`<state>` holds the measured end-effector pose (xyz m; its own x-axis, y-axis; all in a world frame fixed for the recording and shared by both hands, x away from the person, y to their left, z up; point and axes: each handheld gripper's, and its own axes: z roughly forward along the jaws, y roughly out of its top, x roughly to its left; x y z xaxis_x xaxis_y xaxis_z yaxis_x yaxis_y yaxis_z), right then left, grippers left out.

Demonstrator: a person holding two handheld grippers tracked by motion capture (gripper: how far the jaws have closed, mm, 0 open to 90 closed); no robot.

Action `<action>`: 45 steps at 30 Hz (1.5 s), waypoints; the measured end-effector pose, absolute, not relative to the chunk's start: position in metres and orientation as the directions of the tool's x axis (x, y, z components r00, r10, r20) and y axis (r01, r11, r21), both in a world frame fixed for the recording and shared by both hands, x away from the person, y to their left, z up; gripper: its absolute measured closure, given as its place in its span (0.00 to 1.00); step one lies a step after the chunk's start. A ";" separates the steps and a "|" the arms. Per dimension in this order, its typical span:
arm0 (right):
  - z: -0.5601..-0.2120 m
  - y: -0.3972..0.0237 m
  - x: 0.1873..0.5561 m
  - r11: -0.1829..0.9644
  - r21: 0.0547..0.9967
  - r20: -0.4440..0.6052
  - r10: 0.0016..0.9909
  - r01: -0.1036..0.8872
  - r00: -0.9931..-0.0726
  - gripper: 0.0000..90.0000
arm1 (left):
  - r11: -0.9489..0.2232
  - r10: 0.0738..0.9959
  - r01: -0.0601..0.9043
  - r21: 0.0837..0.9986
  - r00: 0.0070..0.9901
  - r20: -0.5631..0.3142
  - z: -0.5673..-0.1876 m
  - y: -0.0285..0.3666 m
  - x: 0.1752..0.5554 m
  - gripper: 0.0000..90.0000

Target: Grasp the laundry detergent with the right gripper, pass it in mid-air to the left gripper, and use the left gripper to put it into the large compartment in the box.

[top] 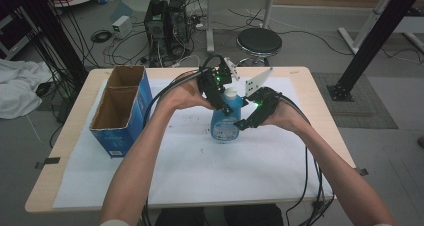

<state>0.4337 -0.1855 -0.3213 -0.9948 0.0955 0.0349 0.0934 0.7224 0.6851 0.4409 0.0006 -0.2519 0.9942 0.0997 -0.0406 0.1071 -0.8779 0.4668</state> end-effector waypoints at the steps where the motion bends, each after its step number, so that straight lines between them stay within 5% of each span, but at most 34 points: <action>1: -0.320 -0.187 0.432 0.729 0.673 0.047 0.120 0.121 -0.992 0.23 | -0.877 0.105 0.111 0.467 0.994 -0.041 -0.251 0.002 0.441 0.41; 4: -0.320 -0.187 0.430 0.731 0.665 0.070 0.145 0.155 -0.987 0.14 | -0.871 0.129 0.132 0.473 0.991 -0.039 -0.247 0.005 0.439 0.41; 21: -0.316 -0.196 0.426 0.762 0.620 0.019 0.223 0.186 -0.975 0.14 | -0.863 0.275 0.252 0.437 0.961 -0.012 -0.192 0.046 0.436 0.41; 45: -0.324 -0.197 0.428 0.811 0.567 -0.071 0.221 0.142 -0.973 0.14 | -0.640 0.708 0.627 0.444 0.706 0.023 -0.106 0.173 0.431 0.41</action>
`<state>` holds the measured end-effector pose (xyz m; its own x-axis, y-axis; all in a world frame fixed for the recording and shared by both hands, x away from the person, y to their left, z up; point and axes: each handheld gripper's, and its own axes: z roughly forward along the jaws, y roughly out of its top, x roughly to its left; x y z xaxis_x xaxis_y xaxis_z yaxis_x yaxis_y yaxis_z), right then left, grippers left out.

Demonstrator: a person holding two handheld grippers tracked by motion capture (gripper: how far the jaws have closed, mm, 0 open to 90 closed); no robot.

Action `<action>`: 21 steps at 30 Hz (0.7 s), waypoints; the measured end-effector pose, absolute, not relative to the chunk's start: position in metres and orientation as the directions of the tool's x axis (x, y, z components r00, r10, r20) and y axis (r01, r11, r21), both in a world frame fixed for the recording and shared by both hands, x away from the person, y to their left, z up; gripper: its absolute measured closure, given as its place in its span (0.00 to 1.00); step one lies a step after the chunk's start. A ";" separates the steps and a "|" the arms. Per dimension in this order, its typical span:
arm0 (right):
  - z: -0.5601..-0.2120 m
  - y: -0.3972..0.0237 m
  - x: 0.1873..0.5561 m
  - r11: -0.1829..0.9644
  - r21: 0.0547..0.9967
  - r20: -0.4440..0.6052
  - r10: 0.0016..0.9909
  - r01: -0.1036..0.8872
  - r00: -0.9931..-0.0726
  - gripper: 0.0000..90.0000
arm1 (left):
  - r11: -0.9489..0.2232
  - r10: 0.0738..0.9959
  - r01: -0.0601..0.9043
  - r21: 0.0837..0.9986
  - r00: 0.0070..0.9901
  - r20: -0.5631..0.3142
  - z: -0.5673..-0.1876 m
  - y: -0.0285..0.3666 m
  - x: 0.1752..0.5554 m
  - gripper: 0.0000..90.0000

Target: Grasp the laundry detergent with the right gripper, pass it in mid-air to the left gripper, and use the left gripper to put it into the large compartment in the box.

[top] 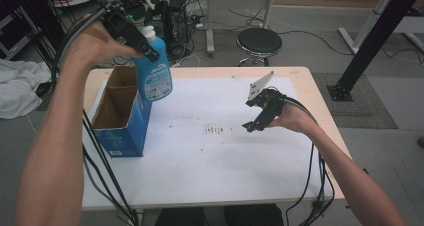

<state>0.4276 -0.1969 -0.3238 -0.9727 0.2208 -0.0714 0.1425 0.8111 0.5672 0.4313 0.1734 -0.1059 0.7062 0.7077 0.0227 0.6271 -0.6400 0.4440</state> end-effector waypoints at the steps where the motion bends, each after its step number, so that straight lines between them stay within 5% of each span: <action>1: -0.323 -0.197 0.427 0.817 0.558 -0.069 0.221 0.146 -0.973 0.14 | -0.623 0.726 0.643 0.445 0.687 0.023 -0.105 0.178 0.431 0.41; 21: -0.328 -0.193 0.425 0.830 0.541 -0.095 0.222 0.137 -0.970 0.14 | -0.458 0.876 0.787 0.413 0.479 0.058 -0.122 0.247 0.419 0.41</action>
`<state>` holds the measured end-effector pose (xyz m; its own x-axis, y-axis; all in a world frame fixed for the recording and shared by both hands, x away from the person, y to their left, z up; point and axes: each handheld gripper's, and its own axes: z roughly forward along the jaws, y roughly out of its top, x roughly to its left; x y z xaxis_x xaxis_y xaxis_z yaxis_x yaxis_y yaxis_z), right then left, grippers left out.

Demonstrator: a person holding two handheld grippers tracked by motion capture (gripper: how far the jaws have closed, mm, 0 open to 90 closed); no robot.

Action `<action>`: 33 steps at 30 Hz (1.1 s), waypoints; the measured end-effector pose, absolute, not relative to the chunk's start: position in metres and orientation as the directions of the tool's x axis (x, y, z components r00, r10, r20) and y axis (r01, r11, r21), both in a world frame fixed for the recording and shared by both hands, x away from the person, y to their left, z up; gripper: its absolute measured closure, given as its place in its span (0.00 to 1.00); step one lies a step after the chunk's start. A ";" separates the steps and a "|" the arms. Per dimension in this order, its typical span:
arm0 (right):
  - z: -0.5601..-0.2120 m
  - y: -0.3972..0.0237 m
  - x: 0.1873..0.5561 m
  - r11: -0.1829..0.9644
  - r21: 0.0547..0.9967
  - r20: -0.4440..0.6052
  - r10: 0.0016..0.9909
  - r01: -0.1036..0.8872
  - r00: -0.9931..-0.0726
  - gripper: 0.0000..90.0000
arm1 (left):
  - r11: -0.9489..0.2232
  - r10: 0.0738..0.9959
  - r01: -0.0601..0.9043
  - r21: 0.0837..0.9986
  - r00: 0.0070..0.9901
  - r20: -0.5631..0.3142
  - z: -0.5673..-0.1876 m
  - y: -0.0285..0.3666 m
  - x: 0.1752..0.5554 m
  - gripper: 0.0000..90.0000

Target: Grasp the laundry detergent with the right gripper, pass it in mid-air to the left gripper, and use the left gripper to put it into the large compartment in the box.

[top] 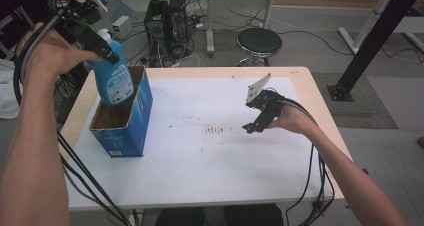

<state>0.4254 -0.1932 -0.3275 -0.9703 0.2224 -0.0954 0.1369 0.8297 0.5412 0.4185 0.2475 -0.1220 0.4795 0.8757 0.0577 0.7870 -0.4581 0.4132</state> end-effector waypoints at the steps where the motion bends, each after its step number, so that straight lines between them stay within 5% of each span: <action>1: -0.327 -0.193 0.424 0.833 0.531 -0.086 0.235 0.155 -0.968 0.14 | -0.456 0.877 0.792 0.406 0.477 0.056 -0.125 0.249 0.419 0.41; 33: -0.335 -0.190 0.424 0.857 0.496 -0.100 0.217 0.140 -0.971 0.14 | -0.457 0.876 0.832 0.314 0.482 -0.003 -0.256 0.257 0.421 0.41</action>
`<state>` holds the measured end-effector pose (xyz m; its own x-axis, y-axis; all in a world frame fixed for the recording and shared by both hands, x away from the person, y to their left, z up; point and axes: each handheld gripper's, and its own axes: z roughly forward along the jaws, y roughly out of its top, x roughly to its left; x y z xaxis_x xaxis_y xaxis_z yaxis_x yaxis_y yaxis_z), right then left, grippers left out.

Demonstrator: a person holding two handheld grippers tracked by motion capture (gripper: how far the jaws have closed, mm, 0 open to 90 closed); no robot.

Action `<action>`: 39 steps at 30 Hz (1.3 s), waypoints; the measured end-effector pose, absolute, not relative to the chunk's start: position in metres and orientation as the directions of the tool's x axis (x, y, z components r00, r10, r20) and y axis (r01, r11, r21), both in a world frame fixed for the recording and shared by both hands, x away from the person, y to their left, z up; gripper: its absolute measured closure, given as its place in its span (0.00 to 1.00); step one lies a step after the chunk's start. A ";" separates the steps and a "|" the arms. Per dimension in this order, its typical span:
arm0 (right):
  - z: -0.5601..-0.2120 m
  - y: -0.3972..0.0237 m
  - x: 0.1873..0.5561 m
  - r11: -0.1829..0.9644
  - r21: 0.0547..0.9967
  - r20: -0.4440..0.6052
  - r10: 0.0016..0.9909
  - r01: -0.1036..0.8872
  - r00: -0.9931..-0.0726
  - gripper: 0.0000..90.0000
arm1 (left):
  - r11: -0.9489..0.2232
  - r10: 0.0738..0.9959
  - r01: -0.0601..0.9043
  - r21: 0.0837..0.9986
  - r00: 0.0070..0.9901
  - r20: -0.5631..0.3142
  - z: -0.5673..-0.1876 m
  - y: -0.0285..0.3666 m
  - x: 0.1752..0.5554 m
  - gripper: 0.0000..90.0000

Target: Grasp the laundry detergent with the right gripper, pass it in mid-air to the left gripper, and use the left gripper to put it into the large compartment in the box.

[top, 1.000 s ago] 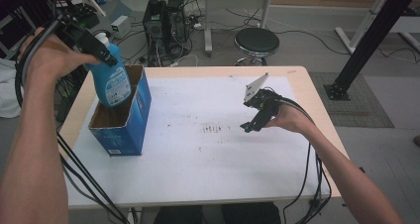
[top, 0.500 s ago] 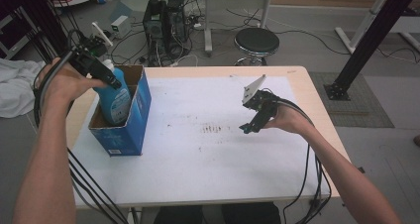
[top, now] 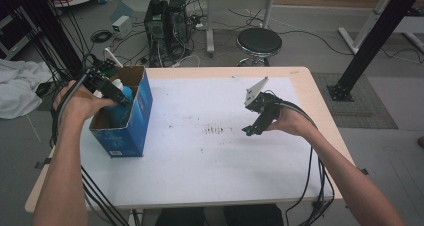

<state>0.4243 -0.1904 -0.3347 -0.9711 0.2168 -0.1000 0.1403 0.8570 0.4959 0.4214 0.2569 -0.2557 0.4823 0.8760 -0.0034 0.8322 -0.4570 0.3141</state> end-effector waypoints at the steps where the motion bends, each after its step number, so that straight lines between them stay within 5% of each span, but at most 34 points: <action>1: -0.335 -0.191 0.424 0.855 0.498 -0.099 0.219 0.142 -0.971 0.14 | -0.461 0.874 0.829 0.315 0.485 0.003 -0.258 0.257 0.421 0.41; 39: -0.339 -0.188 0.422 0.862 0.487 -0.097 0.214 0.141 -0.972 0.14 | -0.578 0.800 0.758 0.303 0.600 0.026 -0.279 0.263 0.414 0.41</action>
